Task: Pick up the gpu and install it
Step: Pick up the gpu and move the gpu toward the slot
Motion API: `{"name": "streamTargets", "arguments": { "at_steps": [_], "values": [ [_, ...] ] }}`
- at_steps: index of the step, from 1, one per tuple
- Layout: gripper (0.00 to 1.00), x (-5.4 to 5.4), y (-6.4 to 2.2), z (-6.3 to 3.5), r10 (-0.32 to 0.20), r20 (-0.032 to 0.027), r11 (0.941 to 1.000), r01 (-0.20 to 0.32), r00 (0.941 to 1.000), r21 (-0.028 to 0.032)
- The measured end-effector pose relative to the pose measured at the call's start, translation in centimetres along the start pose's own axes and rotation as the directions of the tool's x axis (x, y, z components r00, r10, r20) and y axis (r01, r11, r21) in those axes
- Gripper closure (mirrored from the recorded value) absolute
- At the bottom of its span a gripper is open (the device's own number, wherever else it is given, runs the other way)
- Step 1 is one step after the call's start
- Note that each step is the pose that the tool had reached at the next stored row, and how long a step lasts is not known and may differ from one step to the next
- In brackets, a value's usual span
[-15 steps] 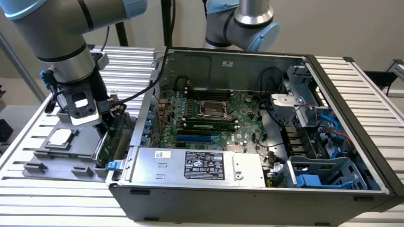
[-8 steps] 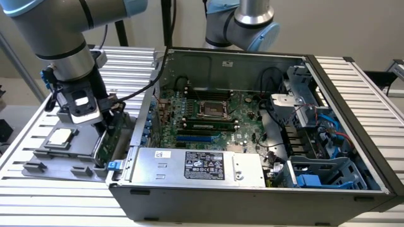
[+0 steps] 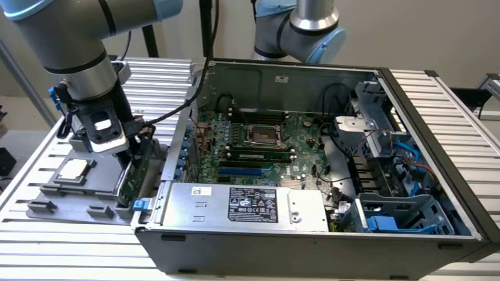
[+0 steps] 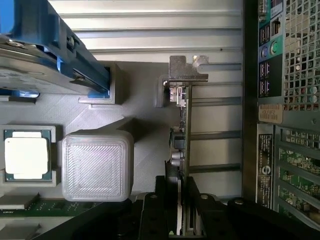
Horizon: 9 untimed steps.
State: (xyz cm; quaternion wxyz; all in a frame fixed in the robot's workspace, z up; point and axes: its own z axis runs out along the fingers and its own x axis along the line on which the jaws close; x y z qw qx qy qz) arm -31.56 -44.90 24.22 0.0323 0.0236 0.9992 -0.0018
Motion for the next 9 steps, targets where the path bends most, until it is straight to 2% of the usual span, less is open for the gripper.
{"name": "streamTargets", "arguments": {
  "at_steps": [5,9],
  "values": [
    [0.73,-0.08,0.00,-0.07,-0.004,-0.0034,1.0000,0.004,1.0000,0.0001],
    [0.73,-0.23,0.00,-0.67,-0.004,-0.0073,1.0000,0.004,1.0000,0.0001]
  ]
}}
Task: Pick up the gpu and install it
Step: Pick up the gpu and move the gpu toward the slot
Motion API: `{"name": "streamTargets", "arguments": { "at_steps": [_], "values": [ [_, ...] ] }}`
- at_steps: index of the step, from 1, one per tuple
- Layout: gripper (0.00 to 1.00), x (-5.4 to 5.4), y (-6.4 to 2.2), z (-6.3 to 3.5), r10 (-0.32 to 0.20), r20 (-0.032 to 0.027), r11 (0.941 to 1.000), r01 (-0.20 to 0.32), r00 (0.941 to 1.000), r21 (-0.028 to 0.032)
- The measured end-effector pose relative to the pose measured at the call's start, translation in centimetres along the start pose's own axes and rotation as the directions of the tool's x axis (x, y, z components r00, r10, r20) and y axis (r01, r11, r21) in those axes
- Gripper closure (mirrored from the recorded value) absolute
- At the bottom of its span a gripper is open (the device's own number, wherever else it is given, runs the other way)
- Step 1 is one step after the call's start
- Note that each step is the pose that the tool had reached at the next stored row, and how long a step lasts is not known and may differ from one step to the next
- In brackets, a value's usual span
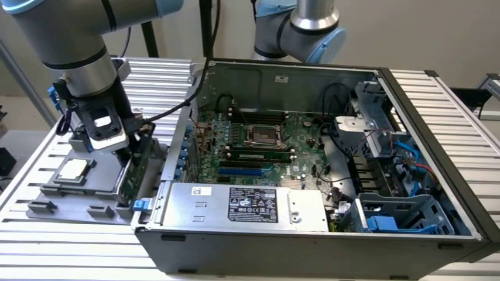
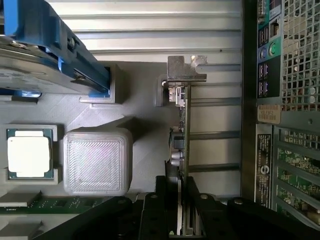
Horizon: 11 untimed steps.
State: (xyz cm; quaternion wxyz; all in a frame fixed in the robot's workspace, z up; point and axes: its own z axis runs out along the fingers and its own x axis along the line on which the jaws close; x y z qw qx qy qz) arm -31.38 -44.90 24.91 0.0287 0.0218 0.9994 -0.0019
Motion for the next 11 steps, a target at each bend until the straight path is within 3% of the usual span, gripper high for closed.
{"name": "streamTargets", "arguments": {
  "at_steps": [5,11],
  "values": [
    [0.73,-0.2,0.00,-1.68,0.000,-0.0082,1.0000,0.000,1.0000,0.0004],
    [0.73,-0.7,0.01,-4.39,0.000,-0.0123,1.0000,0.000,0.9999,0.0005]
  ]
}}
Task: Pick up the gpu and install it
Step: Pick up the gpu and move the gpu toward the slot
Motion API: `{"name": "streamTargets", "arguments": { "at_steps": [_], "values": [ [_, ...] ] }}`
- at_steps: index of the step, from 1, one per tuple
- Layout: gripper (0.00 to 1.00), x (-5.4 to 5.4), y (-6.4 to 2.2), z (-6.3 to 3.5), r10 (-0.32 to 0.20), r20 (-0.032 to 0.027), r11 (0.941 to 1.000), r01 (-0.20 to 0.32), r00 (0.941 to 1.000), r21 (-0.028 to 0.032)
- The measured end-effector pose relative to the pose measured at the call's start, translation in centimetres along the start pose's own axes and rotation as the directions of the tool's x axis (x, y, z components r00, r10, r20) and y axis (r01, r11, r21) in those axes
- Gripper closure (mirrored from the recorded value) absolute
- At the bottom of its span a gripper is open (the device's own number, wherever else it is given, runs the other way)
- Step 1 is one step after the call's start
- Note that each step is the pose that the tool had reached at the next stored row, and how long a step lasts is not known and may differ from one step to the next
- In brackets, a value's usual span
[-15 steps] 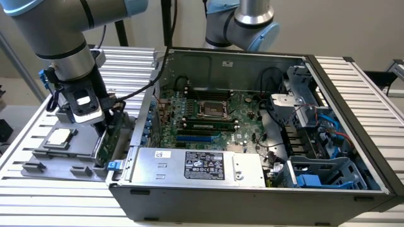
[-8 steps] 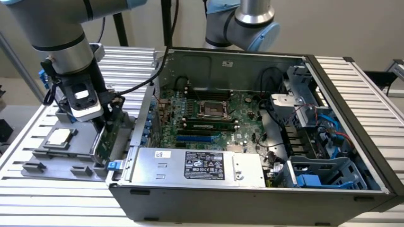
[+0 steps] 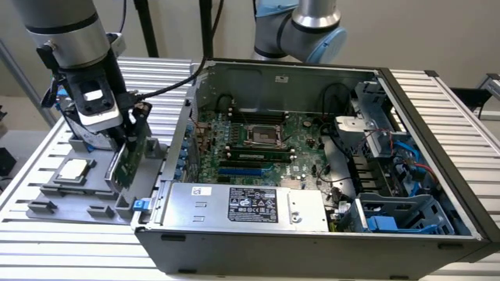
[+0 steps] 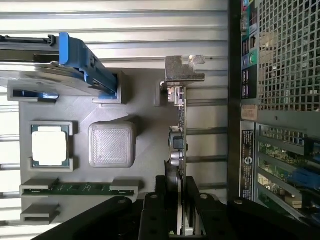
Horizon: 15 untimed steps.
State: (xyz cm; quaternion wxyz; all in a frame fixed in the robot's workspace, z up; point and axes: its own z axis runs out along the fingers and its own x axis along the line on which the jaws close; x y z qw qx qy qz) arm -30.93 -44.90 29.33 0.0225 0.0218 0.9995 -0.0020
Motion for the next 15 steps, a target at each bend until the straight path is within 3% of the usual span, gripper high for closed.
{"name": "streamTargets", "arguments": {
  "at_steps": [15],
  "values": [
    [0.73,-2.6,0.08,-6.70,0.000,-0.0110,1.0000,0.000,0.9999,0.0006]
  ]
}}
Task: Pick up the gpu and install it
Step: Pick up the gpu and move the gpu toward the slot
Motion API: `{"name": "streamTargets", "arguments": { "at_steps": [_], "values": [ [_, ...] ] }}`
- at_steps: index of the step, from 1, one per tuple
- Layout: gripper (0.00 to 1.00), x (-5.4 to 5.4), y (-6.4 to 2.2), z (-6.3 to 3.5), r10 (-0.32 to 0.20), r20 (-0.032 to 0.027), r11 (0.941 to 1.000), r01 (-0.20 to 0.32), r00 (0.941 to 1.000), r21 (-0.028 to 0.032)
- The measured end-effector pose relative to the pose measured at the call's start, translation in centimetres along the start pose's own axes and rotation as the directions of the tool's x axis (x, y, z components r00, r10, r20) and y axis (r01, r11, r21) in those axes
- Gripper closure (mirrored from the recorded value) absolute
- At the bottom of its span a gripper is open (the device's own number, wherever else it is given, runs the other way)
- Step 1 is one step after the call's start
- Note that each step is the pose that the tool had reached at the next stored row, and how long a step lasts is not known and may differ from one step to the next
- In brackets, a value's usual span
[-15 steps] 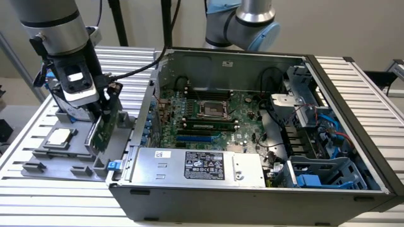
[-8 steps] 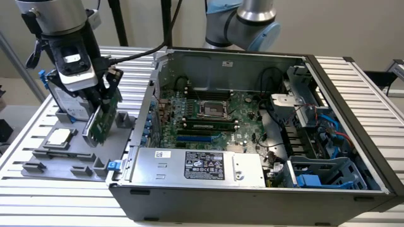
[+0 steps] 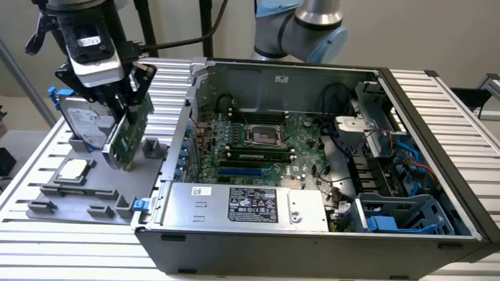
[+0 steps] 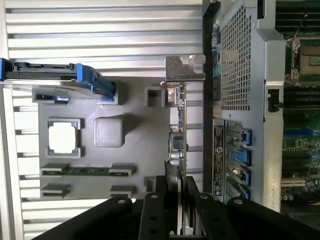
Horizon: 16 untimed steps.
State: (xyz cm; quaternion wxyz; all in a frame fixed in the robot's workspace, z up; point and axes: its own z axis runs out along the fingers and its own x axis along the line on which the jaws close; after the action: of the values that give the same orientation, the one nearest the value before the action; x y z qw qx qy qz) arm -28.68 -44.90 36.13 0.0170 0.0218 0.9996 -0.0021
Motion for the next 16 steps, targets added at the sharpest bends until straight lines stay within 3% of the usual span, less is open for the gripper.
{"name": "streamTargets", "arguments": {
  "at_steps": [10,16],
  "values": [
    [0.73,-3.8,0.14,-4.42,0.000,-0.0136,1.0000,0.000,0.9999,0.0005],
    [0.73,-6.5,0.25,-6.40,0.000,-0.0338,1.0000,0.000,0.9994,0.0012]
  ]
}}
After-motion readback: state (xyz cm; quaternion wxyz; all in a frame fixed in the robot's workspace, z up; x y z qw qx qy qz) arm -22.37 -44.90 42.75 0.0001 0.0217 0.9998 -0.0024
